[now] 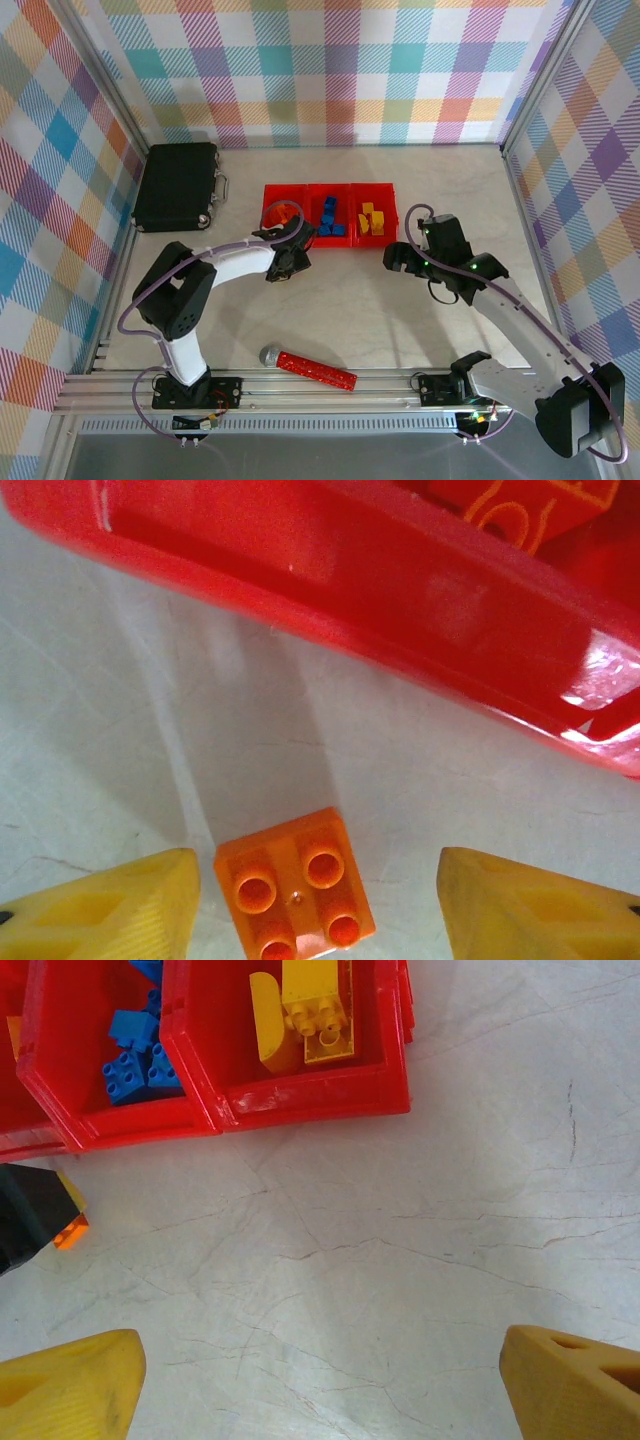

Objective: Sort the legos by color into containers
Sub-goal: Pick up the lego from the center of the table.

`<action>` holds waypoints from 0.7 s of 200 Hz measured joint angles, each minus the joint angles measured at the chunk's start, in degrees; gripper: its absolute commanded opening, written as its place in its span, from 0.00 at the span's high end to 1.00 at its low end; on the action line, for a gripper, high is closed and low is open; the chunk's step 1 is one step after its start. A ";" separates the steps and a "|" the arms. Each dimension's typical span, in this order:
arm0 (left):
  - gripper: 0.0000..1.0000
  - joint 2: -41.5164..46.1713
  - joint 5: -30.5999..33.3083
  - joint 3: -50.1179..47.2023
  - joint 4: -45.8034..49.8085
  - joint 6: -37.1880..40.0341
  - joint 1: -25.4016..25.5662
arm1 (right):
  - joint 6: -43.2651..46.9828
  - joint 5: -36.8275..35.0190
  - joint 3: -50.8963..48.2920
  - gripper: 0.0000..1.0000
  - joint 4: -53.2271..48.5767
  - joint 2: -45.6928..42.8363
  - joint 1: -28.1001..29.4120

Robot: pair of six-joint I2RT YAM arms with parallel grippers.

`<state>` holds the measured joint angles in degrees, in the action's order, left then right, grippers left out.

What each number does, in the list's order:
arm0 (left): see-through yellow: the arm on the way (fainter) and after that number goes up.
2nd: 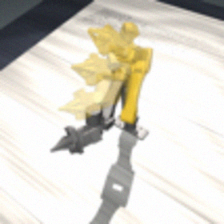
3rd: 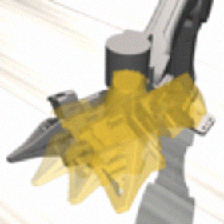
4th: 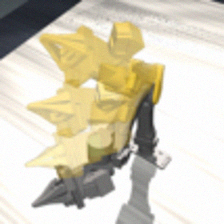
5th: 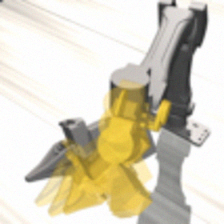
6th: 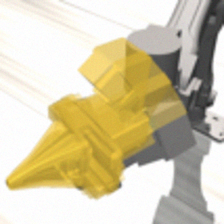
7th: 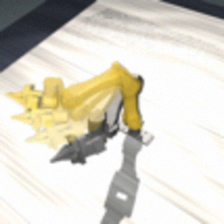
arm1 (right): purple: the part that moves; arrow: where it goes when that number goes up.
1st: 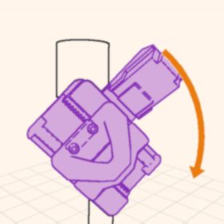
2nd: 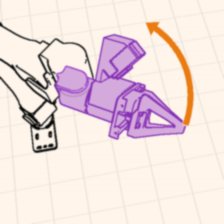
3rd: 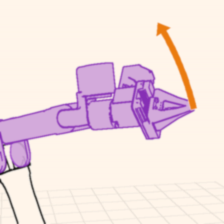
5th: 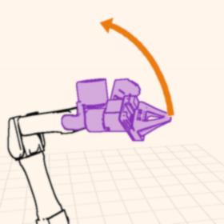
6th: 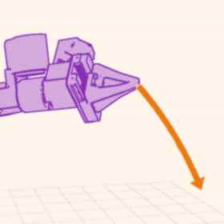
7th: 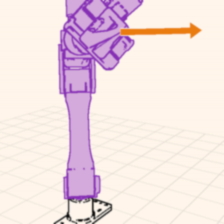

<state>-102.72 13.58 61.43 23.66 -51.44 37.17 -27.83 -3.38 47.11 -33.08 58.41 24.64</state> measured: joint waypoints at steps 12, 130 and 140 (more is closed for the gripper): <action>0.43 -0.70 0.17 0.17 0.02 0.02 0.09 | 0.00 0.00 0.00 0.08 0.00 -0.15 0.00; 0.61 -2.10 2.80 1.68 3.58 3.02 0.76 | 0.22 -1.11 -0.20 0.08 -0.42 -2.03 0.00; 0.63 -2.14 3.23 1.73 3.85 3.48 1.09 | 0.22 -1.27 -0.20 0.08 -0.42 -2.25 0.00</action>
<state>-104.86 16.82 63.16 27.51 -47.97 38.26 -27.62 -4.64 46.92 -33.50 56.16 24.64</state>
